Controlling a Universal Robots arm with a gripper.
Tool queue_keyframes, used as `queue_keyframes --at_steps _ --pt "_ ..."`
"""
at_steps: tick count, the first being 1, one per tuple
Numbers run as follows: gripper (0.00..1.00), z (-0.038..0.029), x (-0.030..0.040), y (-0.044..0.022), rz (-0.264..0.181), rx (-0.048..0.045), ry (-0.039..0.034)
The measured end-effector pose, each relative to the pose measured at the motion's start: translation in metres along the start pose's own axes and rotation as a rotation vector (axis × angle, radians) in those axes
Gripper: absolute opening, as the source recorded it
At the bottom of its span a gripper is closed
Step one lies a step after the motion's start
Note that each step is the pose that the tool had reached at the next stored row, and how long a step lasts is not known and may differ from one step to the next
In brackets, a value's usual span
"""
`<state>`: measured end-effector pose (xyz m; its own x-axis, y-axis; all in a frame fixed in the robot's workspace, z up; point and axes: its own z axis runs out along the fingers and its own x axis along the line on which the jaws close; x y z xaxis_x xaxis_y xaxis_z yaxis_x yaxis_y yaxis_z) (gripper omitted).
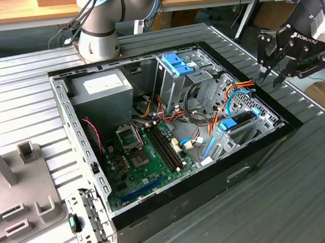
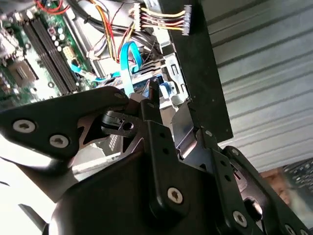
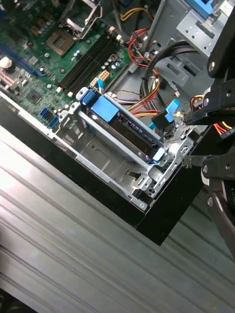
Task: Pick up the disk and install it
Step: 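Insert the first disk wire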
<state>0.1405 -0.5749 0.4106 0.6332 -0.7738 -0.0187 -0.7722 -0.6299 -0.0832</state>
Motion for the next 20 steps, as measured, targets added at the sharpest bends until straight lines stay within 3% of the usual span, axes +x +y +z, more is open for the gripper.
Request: queue_keyframes --at_steps 1,7,10,11,15,18,20 --pt "0.38 0.0004 -0.0001 -0.0001 -0.045 -0.0010 -0.0036" --pt "0.38 0.0005 -0.0009 -0.0007 -0.048 -0.0015 -0.0034" --pt "0.38 0.0010 -0.0062 -0.0050 -0.050 -0.0015 -0.0036" --pt "0.38 0.0029 -0.0107 -0.0086 -0.105 -0.0029 -0.0077" --pt "0.38 0.0048 -0.0098 -0.0099 -0.163 -0.0041 -0.0124" --pt "0.38 0.0085 0.0025 -0.0247 -0.187 -0.0046 -0.0147" --pt "0.38 0.0111 0.0039 -0.0262 -0.188 -0.0047 -0.0148"
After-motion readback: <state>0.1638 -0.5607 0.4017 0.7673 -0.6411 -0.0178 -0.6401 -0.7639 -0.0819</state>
